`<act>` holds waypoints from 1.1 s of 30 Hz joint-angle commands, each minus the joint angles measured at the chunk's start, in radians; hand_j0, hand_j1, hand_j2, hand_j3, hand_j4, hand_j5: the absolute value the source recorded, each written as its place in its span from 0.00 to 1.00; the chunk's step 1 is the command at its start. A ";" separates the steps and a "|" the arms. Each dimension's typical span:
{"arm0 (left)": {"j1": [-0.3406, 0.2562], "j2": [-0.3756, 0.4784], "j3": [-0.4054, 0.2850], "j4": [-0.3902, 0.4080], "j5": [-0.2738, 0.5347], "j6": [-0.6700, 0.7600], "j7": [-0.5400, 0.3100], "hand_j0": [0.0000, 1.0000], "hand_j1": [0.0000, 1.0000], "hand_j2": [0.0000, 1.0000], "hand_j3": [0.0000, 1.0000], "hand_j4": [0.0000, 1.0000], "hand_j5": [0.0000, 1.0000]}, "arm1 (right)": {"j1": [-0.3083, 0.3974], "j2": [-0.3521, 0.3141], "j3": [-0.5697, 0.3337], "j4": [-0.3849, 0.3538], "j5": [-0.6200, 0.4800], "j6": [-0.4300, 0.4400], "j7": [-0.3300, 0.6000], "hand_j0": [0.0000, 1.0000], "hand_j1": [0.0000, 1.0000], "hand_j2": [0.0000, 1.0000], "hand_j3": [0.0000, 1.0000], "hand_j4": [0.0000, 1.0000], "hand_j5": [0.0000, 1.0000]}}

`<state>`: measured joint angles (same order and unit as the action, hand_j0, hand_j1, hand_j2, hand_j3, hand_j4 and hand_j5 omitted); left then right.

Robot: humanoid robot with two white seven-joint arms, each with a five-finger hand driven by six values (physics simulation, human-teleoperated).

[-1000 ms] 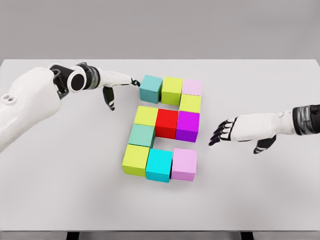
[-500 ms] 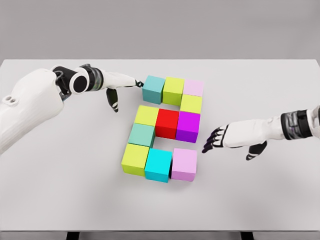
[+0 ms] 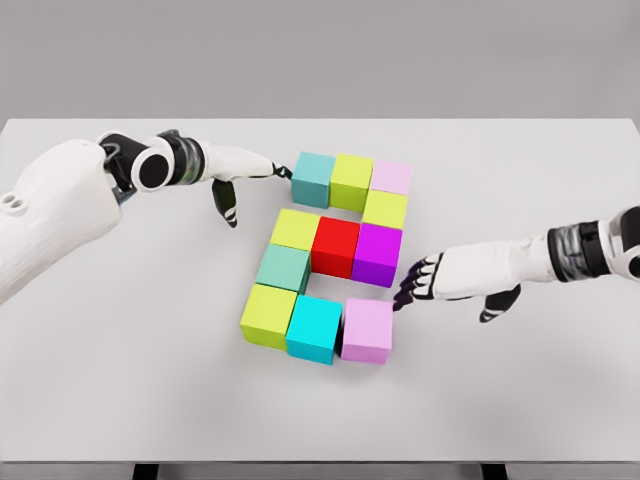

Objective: Assemble the squares on the desktop into the number 2

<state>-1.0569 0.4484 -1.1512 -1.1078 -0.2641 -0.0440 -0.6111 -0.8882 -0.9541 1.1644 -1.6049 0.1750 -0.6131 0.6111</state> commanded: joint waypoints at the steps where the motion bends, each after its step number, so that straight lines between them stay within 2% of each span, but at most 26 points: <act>1: 0.000 0.006 0.002 -0.004 0.003 -0.019 0.000 1.00 1.00 1.00 1.00 1.00 1.00 | 0.000 -0.002 0.003 -0.016 -0.005 0.002 0.000 1.00 1.00 1.00 1.00 1.00 1.00; 5: 0.000 0.012 0.002 -0.001 0.020 -0.019 0.000 1.00 1.00 1.00 1.00 1.00 1.00 | -0.002 -0.002 0.015 -0.021 -0.003 0.002 0.000 1.00 1.00 1.00 1.00 1.00 1.00; 11: -0.003 0.073 0.008 0.006 0.058 -0.017 0.000 1.00 1.00 1.00 1.00 1.00 1.00 | -0.003 -0.008 0.012 -0.029 -0.003 0.002 0.000 1.00 1.00 1.00 1.00 1.00 1.00; 13: -0.005 0.130 0.010 -0.004 0.106 -0.046 0.000 1.00 1.00 1.00 1.00 1.00 1.00 | -0.005 -0.009 0.012 -0.027 -0.003 0.002 0.000 1.00 1.00 1.00 1.00 1.00 1.00; 17: -0.005 0.266 0.010 -0.014 0.259 -0.286 0.000 1.00 1.00 1.00 1.00 1.00 1.00 | -0.006 -0.012 0.012 -0.027 -0.005 0.002 0.000 1.00 1.00 1.00 1.00 1.00 1.00; 18: -0.002 0.354 0.010 -0.056 0.330 -0.407 0.000 1.00 1.00 1.00 1.00 1.00 1.00 | -0.006 -0.014 0.012 -0.027 -0.005 0.002 0.000 1.00 1.00 1.00 1.00 1.00 1.00; 19: 0.006 0.424 0.011 -0.102 0.367 -0.500 0.000 1.00 1.00 1.00 1.00 1.00 1.00 | -0.006 -0.025 0.009 -0.027 -0.005 0.002 0.000 1.00 1.00 1.00 1.00 1.00 1.00; 20: 0.009 0.458 0.013 -0.124 0.390 -0.566 0.000 1.00 1.00 1.00 1.00 1.00 1.00 | -0.006 -0.026 0.008 -0.029 -0.005 0.002 0.000 1.00 1.00 1.00 1.00 1.00 1.00; 22: 0.009 0.451 0.013 -0.145 0.407 -0.567 0.000 1.00 1.00 1.00 1.00 1.00 1.00 | -0.005 -0.068 0.000 -0.032 -0.005 0.002 0.000 1.00 1.00 1.00 1.00 1.00 1.00; 23: 0.009 0.454 0.016 -0.187 0.407 -0.567 0.000 1.00 1.00 1.00 1.00 1.00 1.00 | -0.003 -0.080 0.001 -0.047 -0.005 0.002 0.000 1.00 1.00 1.00 1.00 1.00 1.00; 24: 0.011 0.455 0.013 -0.237 0.407 -0.567 0.000 1.00 1.00 1.00 1.00 1.00 1.00 | 0.005 -0.107 0.001 -0.092 0.006 0.002 0.000 1.00 1.00 1.00 1.00 1.00 1.00; 26: 0.014 0.454 0.010 -0.224 0.399 -0.567 0.000 1.00 1.00 1.00 1.00 1.00 1.00 | 0.041 -0.146 0.001 -0.155 0.024 0.002 0.000 1.00 1.00 1.00 1.00 1.00 1.00; 30: 0.026 0.435 0.005 -0.182 0.362 -0.567 0.000 1.00 1.00 1.00 1.00 1.00 1.00 | 0.046 -0.137 0.012 -0.156 0.023 0.002 0.000 1.00 1.00 1.00 1.00 1.00 1.00; 33: 0.034 0.434 0.005 -0.185 0.359 -0.567 0.000 1.00 1.00 1.00 1.00 1.00 1.00 | 0.044 -0.094 0.040 -0.156 0.023 0.002 0.000 1.00 1.00 1.00 1.00 1.00 1.00</act>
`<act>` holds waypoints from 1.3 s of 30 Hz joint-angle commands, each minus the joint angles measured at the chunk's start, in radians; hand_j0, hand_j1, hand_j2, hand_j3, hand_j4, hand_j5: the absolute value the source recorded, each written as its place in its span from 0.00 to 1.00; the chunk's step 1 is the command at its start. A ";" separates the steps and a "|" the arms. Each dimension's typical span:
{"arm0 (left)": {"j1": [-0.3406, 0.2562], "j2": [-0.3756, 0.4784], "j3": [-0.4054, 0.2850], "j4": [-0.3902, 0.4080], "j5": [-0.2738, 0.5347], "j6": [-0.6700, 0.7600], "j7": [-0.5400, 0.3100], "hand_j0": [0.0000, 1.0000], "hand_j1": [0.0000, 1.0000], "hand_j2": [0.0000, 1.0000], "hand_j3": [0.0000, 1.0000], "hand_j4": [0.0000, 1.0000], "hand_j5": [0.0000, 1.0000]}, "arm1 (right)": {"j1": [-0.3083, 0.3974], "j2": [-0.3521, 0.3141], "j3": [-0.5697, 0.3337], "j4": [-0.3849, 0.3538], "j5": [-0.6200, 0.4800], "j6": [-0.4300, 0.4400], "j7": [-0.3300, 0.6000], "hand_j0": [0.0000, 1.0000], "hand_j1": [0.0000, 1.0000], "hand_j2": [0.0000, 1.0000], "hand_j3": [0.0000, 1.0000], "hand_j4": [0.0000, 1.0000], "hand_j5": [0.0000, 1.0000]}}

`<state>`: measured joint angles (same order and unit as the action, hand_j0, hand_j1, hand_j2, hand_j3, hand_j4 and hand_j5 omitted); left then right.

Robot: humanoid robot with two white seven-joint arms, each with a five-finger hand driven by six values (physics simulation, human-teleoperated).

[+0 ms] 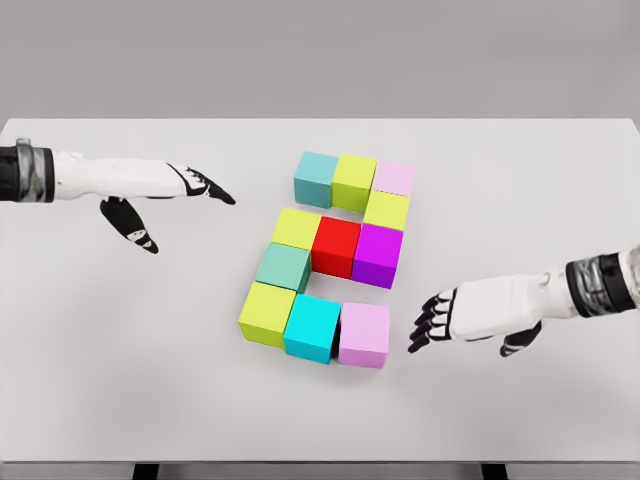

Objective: Assemble the squares on the desktop into the number 2

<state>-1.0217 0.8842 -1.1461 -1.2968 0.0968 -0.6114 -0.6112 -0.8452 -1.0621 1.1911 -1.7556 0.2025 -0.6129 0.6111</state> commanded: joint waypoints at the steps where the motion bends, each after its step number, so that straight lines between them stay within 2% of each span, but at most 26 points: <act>1: 0.000 -0.002 0.000 0.004 0.000 0.001 0.000 1.00 1.00 1.00 1.00 1.00 1.00 | 0.000 0.036 0.041 -0.005 -0.003 0.002 0.000 1.00 1.00 1.00 1.00 1.00 1.00; 10: 0.008 -0.002 -0.003 -0.002 0.000 0.001 0.000 1.00 1.00 1.00 1.00 1.00 1.00 | -0.003 0.053 0.045 -0.005 -0.002 0.002 0.000 1.00 1.00 1.00 1.00 1.00 1.00; 11: 0.025 0.018 -0.035 -0.107 -0.002 0.001 0.000 1.00 1.00 1.00 1.00 1.00 1.00 | -0.003 0.057 0.047 -0.005 -0.002 0.002 0.000 1.00 1.00 1.00 1.00 1.00 1.00; 13: 0.026 0.073 -0.037 -0.130 0.008 0.001 0.000 1.00 1.00 1.00 1.00 1.00 1.00 | -0.003 0.070 0.047 -0.005 -0.002 0.002 0.000 1.00 1.00 1.00 1.00 1.00 1.00; 14: 0.025 0.006 -0.040 -0.050 0.001 0.001 0.000 1.00 1.00 1.00 1.00 1.00 1.00 | -0.005 0.074 0.047 -0.005 -0.002 0.002 0.000 1.00 1.00 1.00 1.00 1.00 1.00; 15: 0.026 0.004 -0.035 -0.056 0.001 0.001 0.000 1.00 1.00 1.00 1.00 1.00 1.00 | -0.006 0.074 0.047 -0.005 -0.002 0.002 0.000 1.00 1.00 1.00 1.00 1.00 1.00; 18: 0.028 0.078 -0.035 -0.107 0.012 0.001 0.000 1.00 1.00 1.00 1.00 1.00 1.00 | -0.009 0.076 0.047 -0.005 -0.002 0.002 0.000 1.00 1.00 1.00 1.00 1.00 1.00; 20: 0.035 0.042 -0.040 -0.127 0.004 0.001 0.000 1.00 1.00 1.00 1.00 1.00 1.00 | -0.011 0.077 0.045 -0.005 -0.002 0.002 0.000 1.00 1.00 1.00 1.00 1.00 1.00; 22: 0.040 0.059 -0.041 -0.165 0.003 0.001 0.000 1.00 1.00 1.00 1.00 1.00 1.00 | -0.011 0.079 0.047 -0.005 -0.002 0.002 0.000 1.00 1.00 1.00 1.00 1.00 1.00; 23: 0.040 0.041 -0.043 -0.151 -0.002 0.001 0.000 1.00 1.00 1.00 1.00 1.00 1.00 | -0.011 0.080 0.047 -0.005 -0.002 0.002 0.000 1.00 1.00 1.00 1.00 1.00 1.00; 25: 0.041 0.001 -0.053 -0.174 -0.003 0.001 0.000 1.00 1.00 1.00 1.00 1.00 1.00 | -0.012 0.082 0.047 -0.005 -0.002 0.002 0.000 1.00 1.00 1.00 1.00 1.00 1.00; 28: 0.040 0.007 -0.058 -0.236 -0.002 0.001 0.000 1.00 1.00 1.00 1.00 1.00 1.00 | -0.014 0.082 0.050 -0.005 -0.002 0.002 0.000 1.00 1.00 1.00 1.00 1.00 1.00; 29: 0.040 -0.004 -0.056 -0.217 -0.002 0.001 0.000 1.00 1.00 1.00 1.00 1.00 1.00 | -0.017 0.082 0.059 -0.005 -0.002 0.002 0.000 1.00 1.00 1.00 1.00 1.00 1.00; 35: 0.041 -0.031 -0.061 -0.260 0.000 0.001 0.000 1.00 1.00 1.00 1.00 1.00 1.00 | -0.028 0.074 0.061 -0.005 0.000 0.002 0.000 1.00 1.00 1.00 1.00 1.00 1.00; 39: 0.043 -0.047 -0.064 -0.260 0.000 0.001 0.000 1.00 1.00 1.00 1.00 1.00 1.00 | -0.031 0.071 0.061 -0.005 0.002 0.002 0.000 1.00 1.00 1.00 1.00 1.00 1.00</act>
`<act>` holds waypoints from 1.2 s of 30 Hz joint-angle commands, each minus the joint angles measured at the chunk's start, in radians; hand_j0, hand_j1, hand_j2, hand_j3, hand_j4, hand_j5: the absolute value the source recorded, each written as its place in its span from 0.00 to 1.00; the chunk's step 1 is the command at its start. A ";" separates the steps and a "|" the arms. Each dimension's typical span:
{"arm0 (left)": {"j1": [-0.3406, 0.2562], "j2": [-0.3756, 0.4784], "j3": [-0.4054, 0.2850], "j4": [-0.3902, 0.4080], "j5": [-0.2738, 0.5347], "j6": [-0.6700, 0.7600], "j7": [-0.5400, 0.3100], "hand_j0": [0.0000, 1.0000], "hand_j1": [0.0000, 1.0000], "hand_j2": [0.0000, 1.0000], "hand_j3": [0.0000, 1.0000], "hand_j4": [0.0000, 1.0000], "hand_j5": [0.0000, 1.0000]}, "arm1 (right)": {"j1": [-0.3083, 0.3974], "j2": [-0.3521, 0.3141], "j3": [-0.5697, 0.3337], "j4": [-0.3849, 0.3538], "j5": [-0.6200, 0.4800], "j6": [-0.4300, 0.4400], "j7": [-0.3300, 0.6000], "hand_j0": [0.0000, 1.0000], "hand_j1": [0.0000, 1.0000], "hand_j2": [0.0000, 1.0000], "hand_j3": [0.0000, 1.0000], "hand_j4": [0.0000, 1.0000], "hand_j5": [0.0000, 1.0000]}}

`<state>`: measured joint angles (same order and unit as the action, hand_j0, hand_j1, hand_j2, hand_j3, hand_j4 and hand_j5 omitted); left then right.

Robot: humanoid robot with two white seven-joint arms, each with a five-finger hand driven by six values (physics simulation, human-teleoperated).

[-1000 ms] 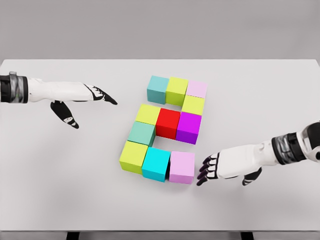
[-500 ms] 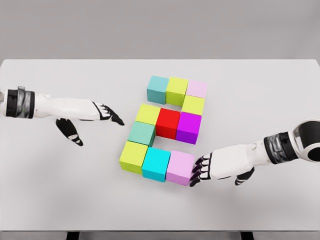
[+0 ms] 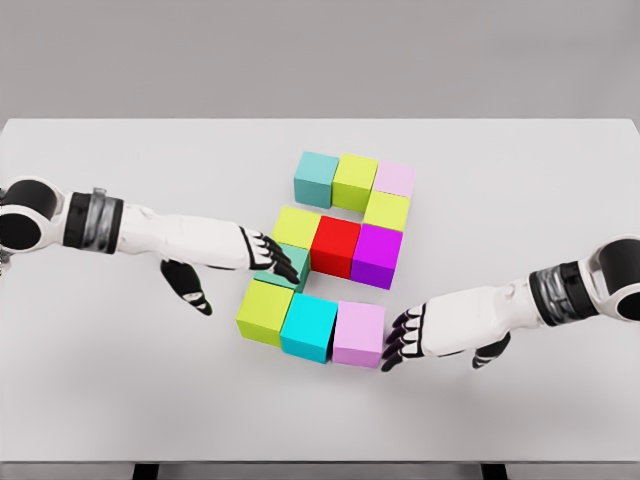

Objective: Assemble the squares on the desktop into the number 2

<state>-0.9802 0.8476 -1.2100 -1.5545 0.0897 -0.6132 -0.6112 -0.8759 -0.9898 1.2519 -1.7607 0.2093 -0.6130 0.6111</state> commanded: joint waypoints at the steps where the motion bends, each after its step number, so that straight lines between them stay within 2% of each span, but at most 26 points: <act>1: 0.000 -0.010 -0.009 -0.016 0.007 0.002 0.000 1.00 1.00 1.00 1.00 1.00 1.00 | 0.000 -0.004 0.000 0.000 -0.005 0.002 0.000 1.00 1.00 1.00 1.00 1.00 1.00; 10: 0.002 -0.031 -0.043 -0.038 0.002 0.002 0.000 1.00 1.00 1.00 1.00 1.00 1.00 | 0.000 -0.023 -0.003 0.000 0.004 0.002 0.000 1.00 1.00 1.00 1.00 1.00 1.00; 15: 0.000 -0.073 -0.043 -0.046 -0.048 0.002 0.000 1.00 1.00 1.00 1.00 1.00 1.00 | -0.003 -0.012 -0.003 0.000 0.004 0.002 0.000 1.00 1.00 1.00 1.00 1.00 1.00; 23: 0.000 -0.087 -0.042 -0.041 -0.048 0.002 0.000 1.00 1.00 1.00 1.00 1.00 1.00 | -0.005 0.011 -0.002 0.000 0.002 0.002 0.000 1.00 1.00 1.00 1.00 1.00 1.00; 26: -0.011 -0.019 0.006 0.129 -0.028 0.002 0.000 1.00 1.00 1.00 1.00 1.00 1.00 | -0.009 0.025 -0.002 0.000 0.001 0.002 0.000 1.00 1.00 1.00 1.00 1.00 1.00; 27: -0.011 -0.007 0.010 0.162 -0.028 0.002 0.000 1.00 1.00 1.00 1.00 1.00 1.00 | -0.009 0.025 -0.002 0.000 0.001 0.002 0.000 1.00 1.00 1.00 1.00 1.00 1.00; 30: -0.005 0.117 0.026 0.186 0.021 0.002 0.000 1.00 1.00 1.00 1.00 1.00 1.00 | -0.009 0.026 0.000 0.000 0.001 0.002 0.000 1.00 1.00 1.00 1.00 1.00 1.00; 33: -0.003 0.110 0.035 0.278 0.022 0.002 0.000 1.00 1.00 1.00 1.00 1.00 1.00 | -0.011 0.022 0.000 0.000 0.001 0.002 0.000 1.00 1.00 1.00 1.00 1.00 1.00; 36: -0.003 0.105 0.053 0.304 0.021 0.002 0.000 1.00 1.00 1.00 1.00 1.00 1.00 | -0.014 -0.004 -0.005 0.000 0.002 0.002 0.000 1.00 1.00 1.00 1.00 1.00 1.00</act>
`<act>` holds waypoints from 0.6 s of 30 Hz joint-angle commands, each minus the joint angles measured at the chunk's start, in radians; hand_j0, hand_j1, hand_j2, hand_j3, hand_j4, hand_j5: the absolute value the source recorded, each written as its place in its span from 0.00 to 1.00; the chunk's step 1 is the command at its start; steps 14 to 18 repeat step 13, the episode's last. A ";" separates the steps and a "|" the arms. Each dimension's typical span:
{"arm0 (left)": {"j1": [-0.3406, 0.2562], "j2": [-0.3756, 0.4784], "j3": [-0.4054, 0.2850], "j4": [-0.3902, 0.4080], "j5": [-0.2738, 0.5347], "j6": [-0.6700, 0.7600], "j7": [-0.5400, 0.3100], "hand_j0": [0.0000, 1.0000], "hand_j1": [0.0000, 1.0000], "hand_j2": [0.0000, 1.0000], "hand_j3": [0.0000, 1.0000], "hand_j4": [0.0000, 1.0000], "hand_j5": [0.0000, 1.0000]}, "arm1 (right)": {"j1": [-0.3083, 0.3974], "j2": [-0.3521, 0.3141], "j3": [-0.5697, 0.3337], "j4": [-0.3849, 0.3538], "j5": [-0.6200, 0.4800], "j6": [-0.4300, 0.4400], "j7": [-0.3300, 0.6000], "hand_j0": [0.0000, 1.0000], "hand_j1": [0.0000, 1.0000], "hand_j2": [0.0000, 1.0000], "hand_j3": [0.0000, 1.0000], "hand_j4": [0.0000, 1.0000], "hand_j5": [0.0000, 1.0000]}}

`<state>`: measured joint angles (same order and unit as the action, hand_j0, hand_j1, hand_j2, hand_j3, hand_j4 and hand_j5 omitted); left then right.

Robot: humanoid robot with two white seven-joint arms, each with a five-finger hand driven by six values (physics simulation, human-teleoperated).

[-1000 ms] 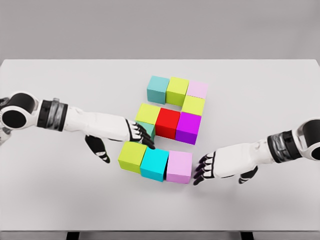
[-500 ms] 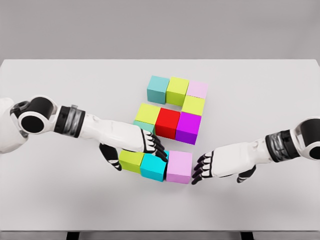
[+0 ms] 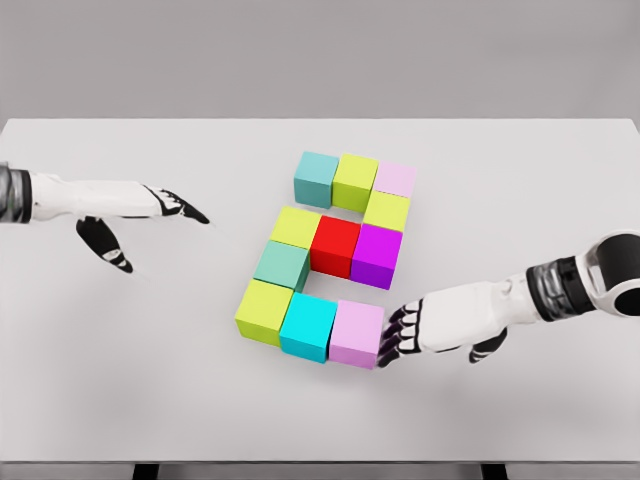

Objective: Assemble the squares on the desktop into the number 2

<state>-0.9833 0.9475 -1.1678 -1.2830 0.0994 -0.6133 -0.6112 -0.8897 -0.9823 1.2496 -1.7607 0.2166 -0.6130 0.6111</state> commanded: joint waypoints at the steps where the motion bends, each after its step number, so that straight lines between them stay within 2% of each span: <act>1: 0.000 -0.003 0.016 0.036 0.009 0.002 0.000 1.00 1.00 1.00 1.00 1.00 1.00 | 0.000 -0.022 -0.004 0.000 -0.005 0.002 0.000 1.00 1.00 1.00 1.00 1.00 1.00; 2: 0.000 -0.009 0.019 0.060 0.009 0.002 0.000 1.00 1.00 1.00 1.00 1.00 1.00 | 0.000 -0.024 -0.007 0.001 -0.005 0.002 0.000 1.00 1.00 1.00 1.00 1.00 1.00; 4: 0.000 -0.073 0.019 0.172 0.009 0.002 0.000 1.00 1.00 1.00 1.00 1.00 1.00 | 0.002 -0.044 -0.032 0.003 -0.006 0.002 0.000 1.00 1.00 1.00 1.00 1.00 1.00; 6: 0.000 -0.084 0.020 0.195 0.009 0.002 0.000 1.00 1.00 1.00 1.00 1.00 1.00 | 0.015 -0.076 -0.142 0.026 -0.037 0.002 0.000 1.00 1.00 1.00 1.00 1.00 1.00; 7: 0.000 -0.082 0.020 0.198 0.009 0.002 0.000 1.00 1.00 1.00 1.00 1.00 1.00 | 0.044 -0.122 -0.225 0.092 -0.178 0.002 0.000 1.00 1.00 1.00 1.00 1.00 1.00; 8: 0.000 -0.084 0.020 0.198 0.009 0.002 0.000 1.00 1.00 1.00 1.00 1.00 1.00 | 0.054 -0.138 -0.263 0.148 -0.246 0.002 0.000 1.00 1.00 1.00 1.00 1.00 1.00; 18: 0.002 -0.084 0.023 0.200 0.008 0.002 0.000 1.00 1.00 1.00 1.00 1.00 1.00 | 0.068 -0.130 -0.269 0.164 -0.244 0.002 0.000 1.00 1.00 1.00 1.00 1.00 1.00</act>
